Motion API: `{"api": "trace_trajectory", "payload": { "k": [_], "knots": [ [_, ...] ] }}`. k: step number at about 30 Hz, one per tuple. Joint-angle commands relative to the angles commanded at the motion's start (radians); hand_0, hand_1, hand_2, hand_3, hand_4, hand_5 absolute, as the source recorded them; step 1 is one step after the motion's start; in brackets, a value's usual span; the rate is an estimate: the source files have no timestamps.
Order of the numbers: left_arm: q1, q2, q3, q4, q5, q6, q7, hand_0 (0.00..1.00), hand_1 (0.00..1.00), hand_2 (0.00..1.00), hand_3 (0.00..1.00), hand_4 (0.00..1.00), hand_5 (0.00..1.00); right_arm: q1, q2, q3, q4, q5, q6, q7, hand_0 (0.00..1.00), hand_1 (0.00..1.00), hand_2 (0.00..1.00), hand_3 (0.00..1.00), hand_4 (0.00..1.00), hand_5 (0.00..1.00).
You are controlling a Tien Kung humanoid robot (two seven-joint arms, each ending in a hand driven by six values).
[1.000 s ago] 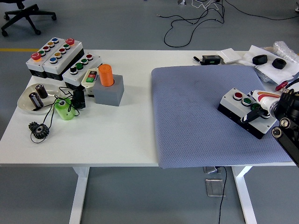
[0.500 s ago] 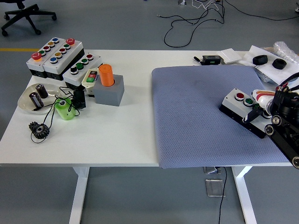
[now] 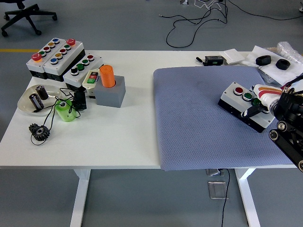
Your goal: Pick up the button,place it on the desk,press the button,press the button
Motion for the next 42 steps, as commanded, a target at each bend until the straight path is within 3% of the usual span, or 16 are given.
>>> {"api": "trace_trajectory", "payload": {
  "k": [7,9,18,25,26,31,32,42],
  "knots": [
    [0.000,0.000,0.001,0.000,-0.001,0.001,0.000,0.598,0.513,0.464,0.469,0.285,0.970,0.029,-0.099,-0.124,0.104,0.037,-0.075,0.140,0.304,0.167,0.265,0.472,0.547,0.002],
    [0.000,0.000,0.002,0.000,-0.002,0.001,0.001,0.598,0.513,0.464,0.469,0.284,0.971,0.035,-0.114,-0.151,0.120,0.038,-0.082,0.174,0.299,0.169,0.265,0.480,0.534,0.002],
    [0.000,-0.001,0.004,0.000,-0.005,0.000,0.001,0.600,0.513,0.465,0.469,0.284,0.971,0.112,-0.210,-0.339,0.204,-0.013,-0.087,0.466,0.302,0.174,0.269,0.488,0.501,0.002],
    [0.001,-0.002,0.007,0.000,-0.006,-0.001,0.002,0.601,0.512,0.466,0.469,0.285,0.970,0.151,-0.215,-0.432,0.204,-0.015,-0.107,0.580,0.304,0.172,0.272,0.500,0.493,0.002],
    [0.001,-0.002,0.008,0.000,-0.007,-0.001,0.002,0.602,0.513,0.467,0.470,0.284,0.971,0.154,-0.213,-0.440,0.199,-0.017,-0.109,0.587,0.345,0.172,0.273,0.504,0.507,0.002],
    [0.002,-0.002,0.007,0.000,-0.007,-0.001,0.001,0.602,0.513,0.467,0.470,0.284,0.971,0.160,-0.196,-0.461,0.165,-0.058,-0.113,0.609,0.345,0.172,0.273,0.504,0.507,0.002],
    [0.002,-0.003,0.007,0.000,-0.007,0.000,0.001,0.602,0.514,0.468,0.469,0.285,0.973,0.160,-0.194,-0.462,0.160,-0.067,-0.114,0.612,0.456,0.256,0.353,0.525,0.469,0.002],
    [0.005,-0.004,0.012,0.000,-0.010,-0.001,0.002,0.602,0.515,0.470,0.470,0.284,0.974,0.154,-0.185,-0.455,0.145,-0.091,-0.084,0.607,0.478,0.296,0.392,0.537,0.488,0.002]
  ]
}}
